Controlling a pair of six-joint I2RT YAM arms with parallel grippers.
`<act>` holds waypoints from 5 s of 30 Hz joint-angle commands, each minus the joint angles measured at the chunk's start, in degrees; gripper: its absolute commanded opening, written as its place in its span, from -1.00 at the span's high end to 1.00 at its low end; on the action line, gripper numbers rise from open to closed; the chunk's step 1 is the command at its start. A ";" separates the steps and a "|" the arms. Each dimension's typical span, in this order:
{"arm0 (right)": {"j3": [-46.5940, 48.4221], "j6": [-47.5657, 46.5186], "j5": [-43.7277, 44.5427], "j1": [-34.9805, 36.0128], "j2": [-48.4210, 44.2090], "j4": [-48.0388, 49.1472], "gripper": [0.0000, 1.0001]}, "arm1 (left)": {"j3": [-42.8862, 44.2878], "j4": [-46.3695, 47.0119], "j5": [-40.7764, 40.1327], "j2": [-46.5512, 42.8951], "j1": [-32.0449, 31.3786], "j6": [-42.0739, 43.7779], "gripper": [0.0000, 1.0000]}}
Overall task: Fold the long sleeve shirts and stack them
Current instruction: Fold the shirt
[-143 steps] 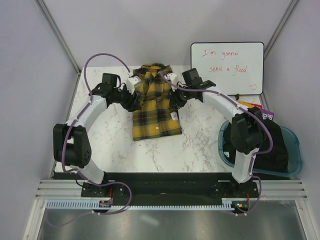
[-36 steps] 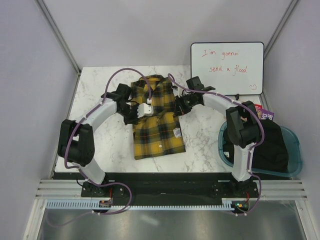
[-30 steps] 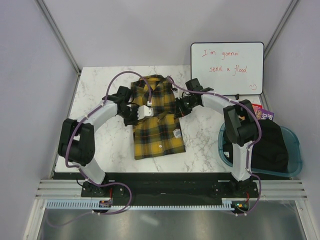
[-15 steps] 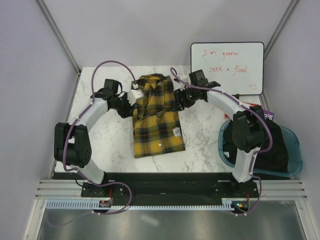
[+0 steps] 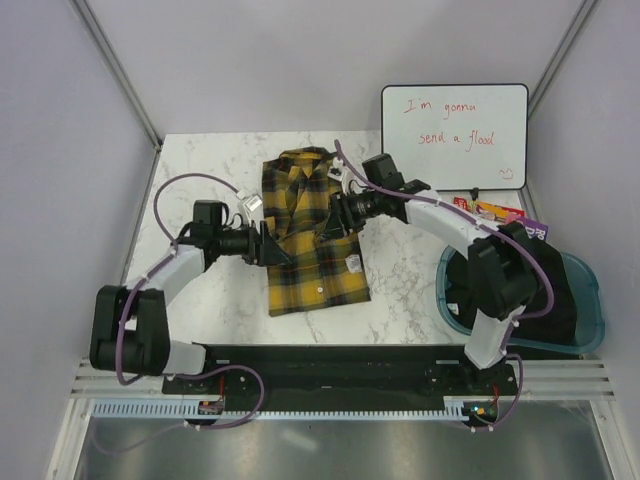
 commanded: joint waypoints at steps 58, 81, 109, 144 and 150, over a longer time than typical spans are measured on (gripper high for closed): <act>-4.50 -1.74 5.53 0.87 0.98 7.36 -0.29 | -2.21 3.66 -3.97 -1.75 2.00 -12.91 -0.31; 27.17 -19.60 20.44 6.40 25.07 -4.96 -0.40 | 14.16 -3.04 -22.81 20.13 2.35 2.75 -0.06; 28.31 -21.63 26.23 6.23 24.28 -3.56 1.00 | 21.02 2.94 -20.68 23.73 0.86 7.06 0.97; 26.20 -18.02 33.71 6.14 33.25 -2.24 1.00 | -8.87 35.89 5.86 15.18 -6.17 -30.29 -0.08; 26.29 -18.55 33.09 6.23 32.99 -2.24 1.00 | -6.75 36.16 -1.25 24.08 -5.56 -29.50 -0.05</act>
